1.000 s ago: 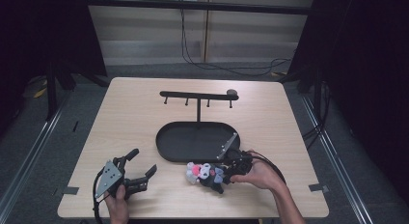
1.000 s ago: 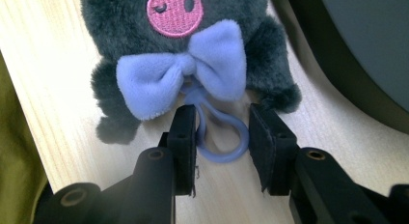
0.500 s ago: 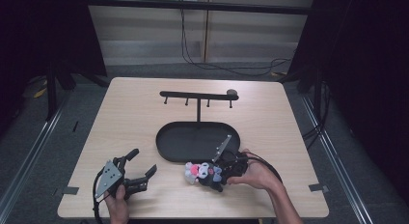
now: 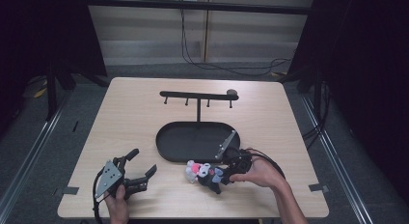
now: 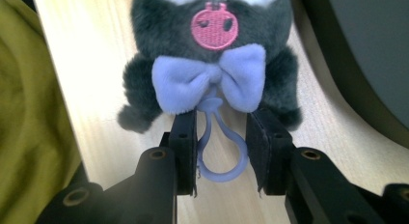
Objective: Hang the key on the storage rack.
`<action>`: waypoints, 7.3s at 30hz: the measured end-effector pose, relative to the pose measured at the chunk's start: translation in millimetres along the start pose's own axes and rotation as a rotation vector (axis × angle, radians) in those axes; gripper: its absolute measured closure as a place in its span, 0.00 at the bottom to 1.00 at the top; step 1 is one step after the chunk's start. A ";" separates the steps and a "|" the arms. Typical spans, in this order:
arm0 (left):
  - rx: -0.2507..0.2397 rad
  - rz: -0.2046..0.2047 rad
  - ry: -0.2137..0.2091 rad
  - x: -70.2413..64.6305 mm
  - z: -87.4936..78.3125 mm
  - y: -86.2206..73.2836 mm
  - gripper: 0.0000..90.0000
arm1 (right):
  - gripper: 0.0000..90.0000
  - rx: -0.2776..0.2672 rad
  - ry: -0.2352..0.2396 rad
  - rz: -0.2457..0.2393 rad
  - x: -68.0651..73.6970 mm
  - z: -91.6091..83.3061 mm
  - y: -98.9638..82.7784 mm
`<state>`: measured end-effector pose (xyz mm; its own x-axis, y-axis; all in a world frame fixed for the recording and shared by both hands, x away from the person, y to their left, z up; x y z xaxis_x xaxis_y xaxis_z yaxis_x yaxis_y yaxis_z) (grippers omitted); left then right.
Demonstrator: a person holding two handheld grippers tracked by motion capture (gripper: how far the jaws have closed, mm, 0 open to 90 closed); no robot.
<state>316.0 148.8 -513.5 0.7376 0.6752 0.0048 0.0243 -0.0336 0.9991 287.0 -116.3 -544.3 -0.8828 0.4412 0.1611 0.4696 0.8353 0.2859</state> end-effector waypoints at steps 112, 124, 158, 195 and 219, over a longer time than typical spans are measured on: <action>0.003 -0.002 -0.002 0.1 -0.2 -0.3 0.17 | 0.97 -0.092 -0.039 -0.137 -15.8 -111.9 124.3; -0.004 -0.001 -0.001 -0.2 0.2 0.2 0.17 | 0.97 -0.093 -0.062 -0.096 -40.6 -114.4 138.8; -0.011 0.001 -0.006 -0.8 0.6 1.0 0.17 | 0.97 -0.108 -0.141 -0.034 -85.7 -128.5 171.8; -0.001 0.006 -0.011 -2.7 0.4 0.3 0.17 | 0.96 -0.208 -0.152 -0.026 -99.9 -130.2 174.3; 0.000 -0.002 -0.011 -1.3 0.4 0.1 0.17 | 0.78 -0.333 -0.110 0.002 -85.2 -142.7 161.2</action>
<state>315.3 147.6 -513.5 0.7447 0.6674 0.0026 0.0259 -0.0328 0.9991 439.1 -66.1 -377.1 -0.8692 0.4903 0.0644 0.4320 0.6895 0.5813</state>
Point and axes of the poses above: each handheld gripper's, and its own axes: z roughly forward along the jaws, y roughly out of its top, x roughly to its left, the point moved 10 cm from there along z, roughly forward along the jaws, and after that the axes turned 3 degrees about -y, right-handed, at the moved point
